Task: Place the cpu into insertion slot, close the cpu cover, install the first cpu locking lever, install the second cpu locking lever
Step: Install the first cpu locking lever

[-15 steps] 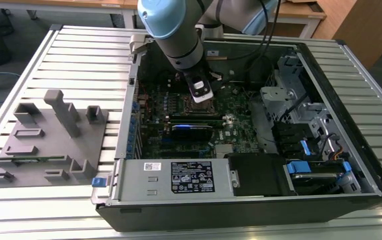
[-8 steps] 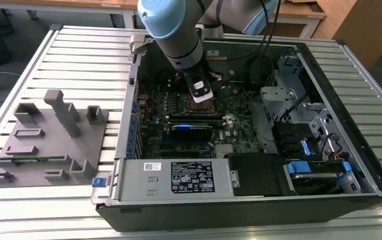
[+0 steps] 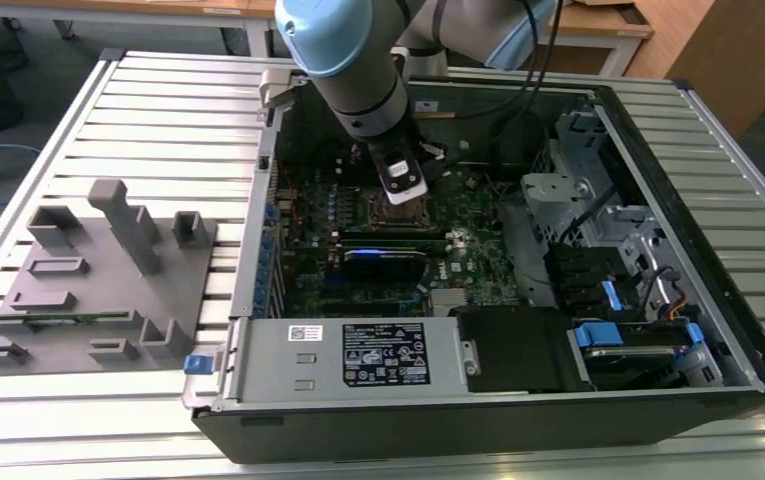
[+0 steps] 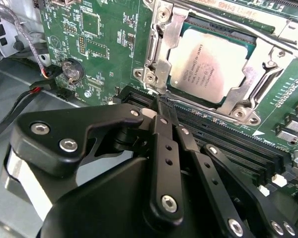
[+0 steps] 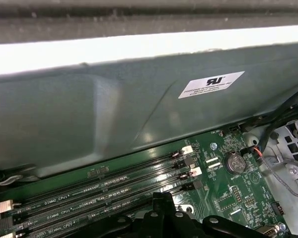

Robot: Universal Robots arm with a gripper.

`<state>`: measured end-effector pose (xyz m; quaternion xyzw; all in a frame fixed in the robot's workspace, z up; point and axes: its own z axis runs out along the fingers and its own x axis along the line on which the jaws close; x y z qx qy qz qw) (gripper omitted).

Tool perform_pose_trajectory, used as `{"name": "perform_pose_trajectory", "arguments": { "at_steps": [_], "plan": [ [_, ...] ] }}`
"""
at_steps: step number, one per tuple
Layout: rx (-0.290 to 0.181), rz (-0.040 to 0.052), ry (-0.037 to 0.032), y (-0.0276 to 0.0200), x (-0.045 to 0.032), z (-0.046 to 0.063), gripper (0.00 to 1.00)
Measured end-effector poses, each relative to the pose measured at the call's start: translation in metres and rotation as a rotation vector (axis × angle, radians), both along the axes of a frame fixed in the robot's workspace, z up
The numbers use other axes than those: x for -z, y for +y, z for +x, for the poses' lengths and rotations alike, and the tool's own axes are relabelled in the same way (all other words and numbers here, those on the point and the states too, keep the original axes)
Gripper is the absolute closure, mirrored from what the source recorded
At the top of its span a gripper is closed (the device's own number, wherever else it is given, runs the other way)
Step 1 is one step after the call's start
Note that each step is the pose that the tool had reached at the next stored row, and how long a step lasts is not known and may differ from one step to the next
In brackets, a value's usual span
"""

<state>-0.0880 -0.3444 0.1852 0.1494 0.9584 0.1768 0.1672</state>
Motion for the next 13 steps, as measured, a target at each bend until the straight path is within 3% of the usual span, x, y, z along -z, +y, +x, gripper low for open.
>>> {"name": "perform_pose_trajectory", "arguments": {
  "at_steps": [2,6,13],
  "plan": [
    [0.0,-0.0002,-0.0036,-0.0002,0.0,-0.0002,0.89],
    [0.0,-0.0002,-0.0257,-0.0005,0.0016,-0.0011,0.89],
    [0.0,-0.0005,-0.0306,-0.0005,0.006,-0.0023,0.89]
  ]
}}
